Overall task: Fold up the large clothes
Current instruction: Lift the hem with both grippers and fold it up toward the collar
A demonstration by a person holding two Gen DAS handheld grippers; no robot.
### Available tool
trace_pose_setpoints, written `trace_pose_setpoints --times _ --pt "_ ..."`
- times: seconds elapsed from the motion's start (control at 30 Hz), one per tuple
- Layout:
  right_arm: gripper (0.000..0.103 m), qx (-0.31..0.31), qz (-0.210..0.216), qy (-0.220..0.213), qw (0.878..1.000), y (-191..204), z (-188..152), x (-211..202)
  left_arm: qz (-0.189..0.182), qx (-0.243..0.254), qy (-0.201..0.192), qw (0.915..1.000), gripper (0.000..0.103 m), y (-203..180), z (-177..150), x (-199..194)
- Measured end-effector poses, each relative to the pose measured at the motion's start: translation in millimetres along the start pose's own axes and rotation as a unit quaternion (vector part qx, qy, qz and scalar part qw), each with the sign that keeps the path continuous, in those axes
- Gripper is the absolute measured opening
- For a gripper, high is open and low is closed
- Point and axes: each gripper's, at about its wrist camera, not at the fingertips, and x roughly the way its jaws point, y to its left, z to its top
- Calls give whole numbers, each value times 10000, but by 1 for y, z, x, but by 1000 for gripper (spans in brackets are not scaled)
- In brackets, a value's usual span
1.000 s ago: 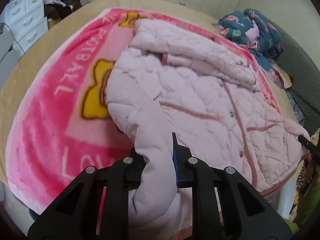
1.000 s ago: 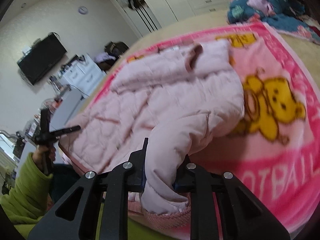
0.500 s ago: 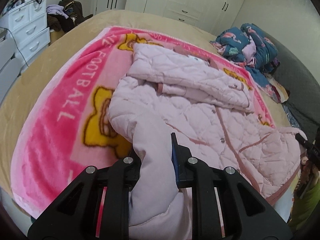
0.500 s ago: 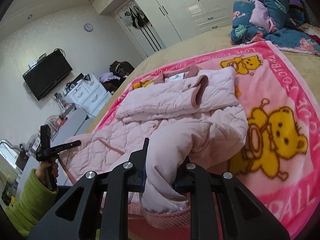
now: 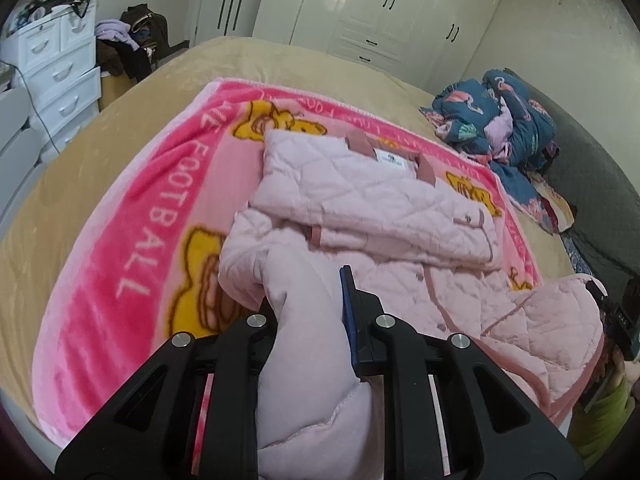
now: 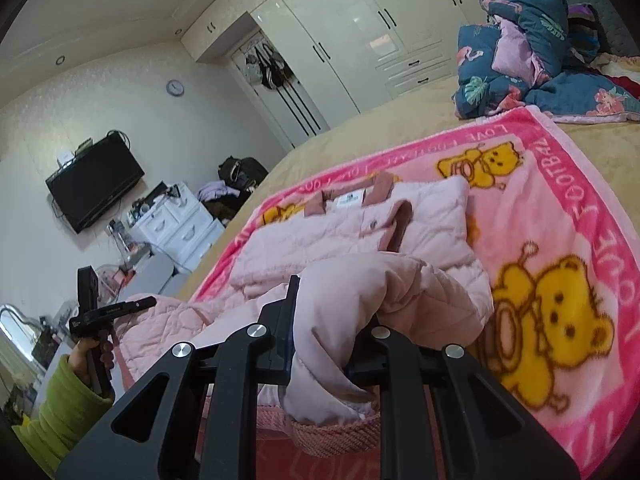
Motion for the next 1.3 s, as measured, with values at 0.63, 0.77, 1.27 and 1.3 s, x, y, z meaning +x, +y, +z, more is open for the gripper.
trace_pose_setpoints --times 0.63,0.77,1.27,1.3 --pt "16 357 -161 -354 9986 -32 90 56 7 -219 -151 9996 12 -1 91 39" --pt "16 450 -233 -411 9979 -42 103 69 11 -289 -163 9994 12 1 106 50" --pt "16 452 -444 -716 9954 -52 144 83 44 -179 -390 9991 12 -9 148 56" --pt "16 454 -441 -731 9953 -52 146 84 32 -175 -401 9990 12 -9 149 55"
